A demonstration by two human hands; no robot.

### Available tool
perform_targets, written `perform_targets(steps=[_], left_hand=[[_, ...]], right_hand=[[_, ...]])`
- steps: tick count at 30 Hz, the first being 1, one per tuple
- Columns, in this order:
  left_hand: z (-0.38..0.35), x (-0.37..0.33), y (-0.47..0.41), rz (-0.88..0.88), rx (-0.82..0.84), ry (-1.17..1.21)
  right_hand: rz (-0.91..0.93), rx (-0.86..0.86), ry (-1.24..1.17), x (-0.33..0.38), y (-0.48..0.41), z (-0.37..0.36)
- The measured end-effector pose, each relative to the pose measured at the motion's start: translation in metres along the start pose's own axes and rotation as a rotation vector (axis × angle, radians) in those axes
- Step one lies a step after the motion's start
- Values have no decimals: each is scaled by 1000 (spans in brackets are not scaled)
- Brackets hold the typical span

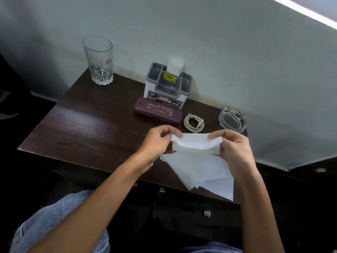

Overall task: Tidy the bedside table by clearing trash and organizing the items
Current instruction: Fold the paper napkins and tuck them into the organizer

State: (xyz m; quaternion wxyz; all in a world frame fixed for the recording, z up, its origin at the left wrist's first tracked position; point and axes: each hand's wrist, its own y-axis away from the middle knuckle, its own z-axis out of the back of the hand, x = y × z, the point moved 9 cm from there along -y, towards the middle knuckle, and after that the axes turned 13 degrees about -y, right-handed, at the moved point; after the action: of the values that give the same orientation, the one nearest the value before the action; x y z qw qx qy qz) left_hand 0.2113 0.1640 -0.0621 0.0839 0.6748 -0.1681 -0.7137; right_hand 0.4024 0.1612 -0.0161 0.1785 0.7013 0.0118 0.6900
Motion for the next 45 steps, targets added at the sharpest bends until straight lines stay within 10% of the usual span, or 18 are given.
perform_targets(steps=[12, 20, 31, 45], left_hand=[[13, -12, -2, -156, -184, -165], [43, -6, 4, -85, -412, 65], [37, -5, 1, -20, -359, 189], [26, 4, -2, 58, -270, 133]], right_hand=[[105, -111, 92, 6, 6, -5], [161, -247, -260, 58, -75, -34], [435, -367, 633, 129, -124, -64], [386, -53, 707, 98, -126, -107]])
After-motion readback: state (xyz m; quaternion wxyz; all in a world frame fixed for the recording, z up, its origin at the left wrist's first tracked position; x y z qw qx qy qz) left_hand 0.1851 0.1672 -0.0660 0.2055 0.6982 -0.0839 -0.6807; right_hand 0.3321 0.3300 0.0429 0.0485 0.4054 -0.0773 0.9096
